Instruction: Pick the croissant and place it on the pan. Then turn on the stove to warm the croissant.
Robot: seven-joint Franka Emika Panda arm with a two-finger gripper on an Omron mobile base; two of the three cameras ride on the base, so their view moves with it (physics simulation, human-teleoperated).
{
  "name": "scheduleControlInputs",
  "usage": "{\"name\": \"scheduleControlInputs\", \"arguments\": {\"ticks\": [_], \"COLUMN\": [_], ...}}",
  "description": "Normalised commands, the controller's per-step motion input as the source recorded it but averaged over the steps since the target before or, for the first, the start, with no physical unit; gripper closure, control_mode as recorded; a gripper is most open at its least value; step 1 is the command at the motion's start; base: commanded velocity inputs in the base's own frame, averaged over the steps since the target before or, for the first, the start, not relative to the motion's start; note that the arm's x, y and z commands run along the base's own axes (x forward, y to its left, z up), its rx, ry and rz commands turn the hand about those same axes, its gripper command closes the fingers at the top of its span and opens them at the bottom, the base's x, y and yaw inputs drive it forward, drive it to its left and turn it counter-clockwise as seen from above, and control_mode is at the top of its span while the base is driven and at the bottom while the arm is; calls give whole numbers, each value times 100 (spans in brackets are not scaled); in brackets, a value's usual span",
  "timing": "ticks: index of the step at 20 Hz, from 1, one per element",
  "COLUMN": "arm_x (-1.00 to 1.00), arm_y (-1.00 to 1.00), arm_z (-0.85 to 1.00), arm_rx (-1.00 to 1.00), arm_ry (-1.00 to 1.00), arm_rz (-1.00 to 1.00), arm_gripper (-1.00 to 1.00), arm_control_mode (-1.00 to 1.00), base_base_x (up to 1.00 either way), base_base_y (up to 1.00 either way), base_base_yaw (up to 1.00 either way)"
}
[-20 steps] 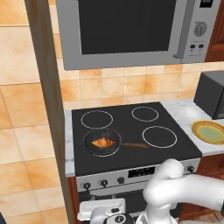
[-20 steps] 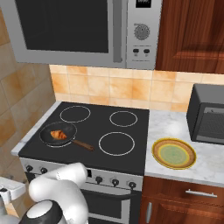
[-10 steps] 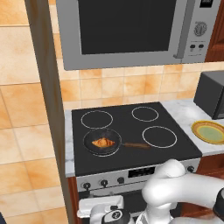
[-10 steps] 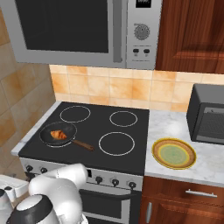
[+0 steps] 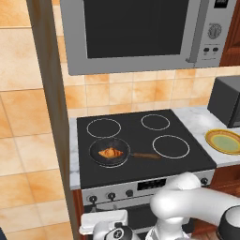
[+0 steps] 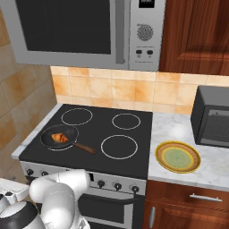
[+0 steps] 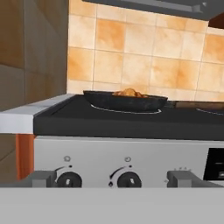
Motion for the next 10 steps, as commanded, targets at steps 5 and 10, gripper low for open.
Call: {"name": "scheduleControlInputs", "arguments": {"ticks": [5,10], "arm_x": [20,22], "arm_y": [0,0], "arm_z": [-11,-17], "arm_rx": [1,2], "arm_ry": [-5,-3], "arm_rz": [0,1], "arm_gripper": [-100,-100], "arm_control_mode": [-100,-100], "base_base_x": [0,0], "base_base_y": [0,0], "base_base_yaw": [0,0]}}
